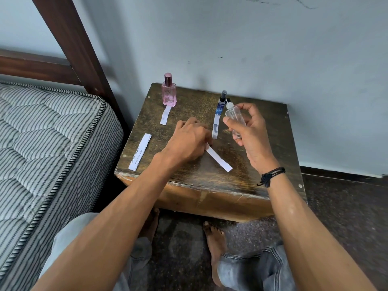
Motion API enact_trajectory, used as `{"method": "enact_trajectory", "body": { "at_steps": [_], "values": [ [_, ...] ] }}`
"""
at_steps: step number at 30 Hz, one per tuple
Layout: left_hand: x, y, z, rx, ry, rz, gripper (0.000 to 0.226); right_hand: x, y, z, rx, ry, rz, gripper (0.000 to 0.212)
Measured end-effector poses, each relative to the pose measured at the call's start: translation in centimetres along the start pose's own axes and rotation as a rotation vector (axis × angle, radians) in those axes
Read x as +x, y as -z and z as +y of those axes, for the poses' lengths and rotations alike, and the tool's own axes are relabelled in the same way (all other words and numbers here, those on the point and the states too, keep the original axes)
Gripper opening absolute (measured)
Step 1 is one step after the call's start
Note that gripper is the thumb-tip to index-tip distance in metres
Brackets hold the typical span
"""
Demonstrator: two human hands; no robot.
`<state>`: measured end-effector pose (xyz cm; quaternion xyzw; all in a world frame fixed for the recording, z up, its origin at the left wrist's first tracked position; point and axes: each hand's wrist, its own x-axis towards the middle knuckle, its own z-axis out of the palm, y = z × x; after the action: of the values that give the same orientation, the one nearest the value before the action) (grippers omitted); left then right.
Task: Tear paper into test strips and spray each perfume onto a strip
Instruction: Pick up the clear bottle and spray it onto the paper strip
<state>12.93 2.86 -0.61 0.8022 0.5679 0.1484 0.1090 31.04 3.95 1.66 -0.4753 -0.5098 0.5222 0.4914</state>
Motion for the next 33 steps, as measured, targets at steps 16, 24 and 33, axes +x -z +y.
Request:
{"method": "enact_trajectory", "body": {
  "at_steps": [16,24,33],
  "values": [
    [0.1,0.7,0.1,0.004,-0.05,-0.025,0.008,-0.3,0.2,-0.2,0.166,0.028,0.092,0.009],
    [0.3,1.3,-0.3,-0.016,-0.06,-0.016,0.01,-0.2,0.3,0.2,0.275,0.003,0.02,0.019],
    [0.5,2.4,-0.4,-0.232,-0.042,0.038,0.011,-0.9,-0.2,-0.1,0.051,0.045,-0.064,0.038]
  ]
}}
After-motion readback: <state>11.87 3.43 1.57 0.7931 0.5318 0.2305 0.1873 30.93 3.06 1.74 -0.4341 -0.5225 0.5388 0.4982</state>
